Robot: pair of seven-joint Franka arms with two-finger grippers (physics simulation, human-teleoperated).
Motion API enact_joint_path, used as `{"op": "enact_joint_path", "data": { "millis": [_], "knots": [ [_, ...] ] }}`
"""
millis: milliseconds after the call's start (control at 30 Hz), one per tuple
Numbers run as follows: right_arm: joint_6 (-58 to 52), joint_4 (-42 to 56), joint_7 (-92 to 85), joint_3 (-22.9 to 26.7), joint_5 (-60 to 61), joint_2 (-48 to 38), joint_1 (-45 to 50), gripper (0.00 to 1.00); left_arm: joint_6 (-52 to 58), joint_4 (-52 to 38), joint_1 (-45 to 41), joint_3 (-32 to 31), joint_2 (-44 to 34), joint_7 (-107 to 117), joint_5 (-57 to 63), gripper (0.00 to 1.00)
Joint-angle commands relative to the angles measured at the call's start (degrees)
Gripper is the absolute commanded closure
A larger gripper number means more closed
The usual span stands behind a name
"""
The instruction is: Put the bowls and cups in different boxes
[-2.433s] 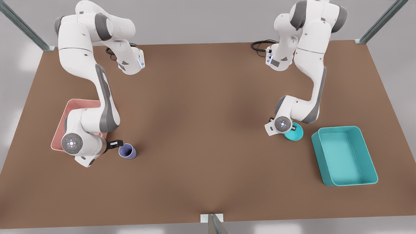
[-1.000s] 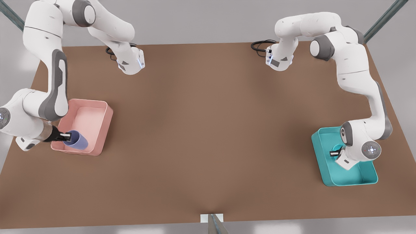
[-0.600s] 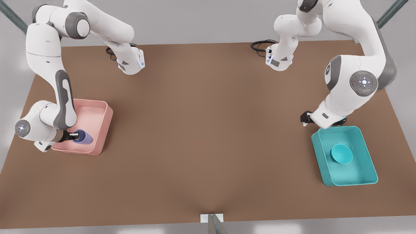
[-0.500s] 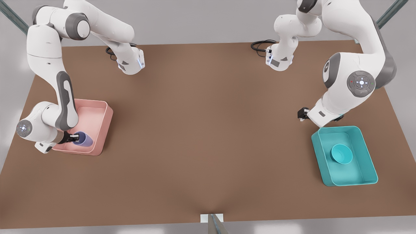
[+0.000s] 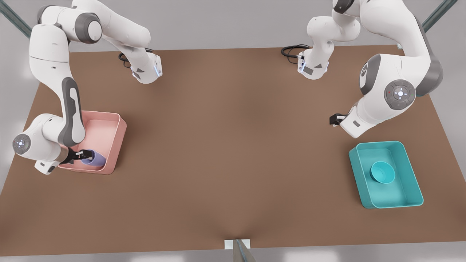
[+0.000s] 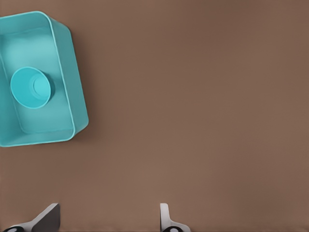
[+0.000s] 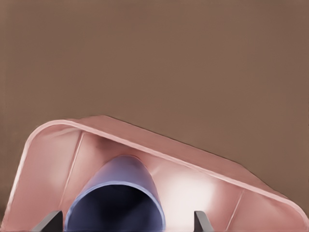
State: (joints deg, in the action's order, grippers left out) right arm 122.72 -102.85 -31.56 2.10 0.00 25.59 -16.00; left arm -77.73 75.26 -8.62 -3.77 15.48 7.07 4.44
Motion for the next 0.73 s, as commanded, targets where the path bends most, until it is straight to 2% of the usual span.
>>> {"op": "enact_joint_path", "data": {
  "millis": [0, 100, 167, 200, 267, 433, 567, 700],
  "knots": [
    [-5.8, 1.5, -6.1, -0.1, 0.2, -1.2, 0.4, 0.0, 0.6, 0.0, -0.1, 0.0, 0.0, 3.3, 0.0, 0.0],
    [-19.9, 10.7, -5.3, 0.0, 0.2, -1.5, 4.3, 0.0, 0.6, 0.0, -0.1, 0.0, 0.1, 3.3, 0.0, 0.0],
    [-28.1, 13.7, 11.2, 0.0, -0.2, -2.7, 9.7, 0.0, 0.6, 0.0, 0.0, 0.0, 0.1, 3.3, 0.0, 0.0],
    [-29.1, 15.4, 15.6, 0.0, -1.9, -2.6, 12.9, 0.0, 0.6, 0.0, -0.1, 0.0, 0.2, 3.3, 0.0, 0.0],
    [-29.2, 16.8, 17.3, 0.0, -1.1, -3.7, 13.6, 0.0, 0.4, 0.0, 0.0, 0.0, 0.2, 3.4, -0.1, 0.0],
    [-31.7, 11.8, 17.7, 0.3, -0.6, -17.8, 13.2, 0.0, 0.4, 0.0, 0.0, 0.0, 0.2, 3.3, -0.1, 0.0],
    [-36.7, 16.7, 26.8, -0.1, -0.7, -18.6, 14.7, 0.0, 0.6, 0.0, 0.1, 0.0, 0.2, 3.4, -0.1, 0.0],
    [-36.9, 16.5, 26.7, 0.0, 0.3, -18.5, 14.7, 0.0, 0.6, 0.0, 0.1, 0.0, 0.1, 3.5, -0.1, 0.0]
  ]
}}
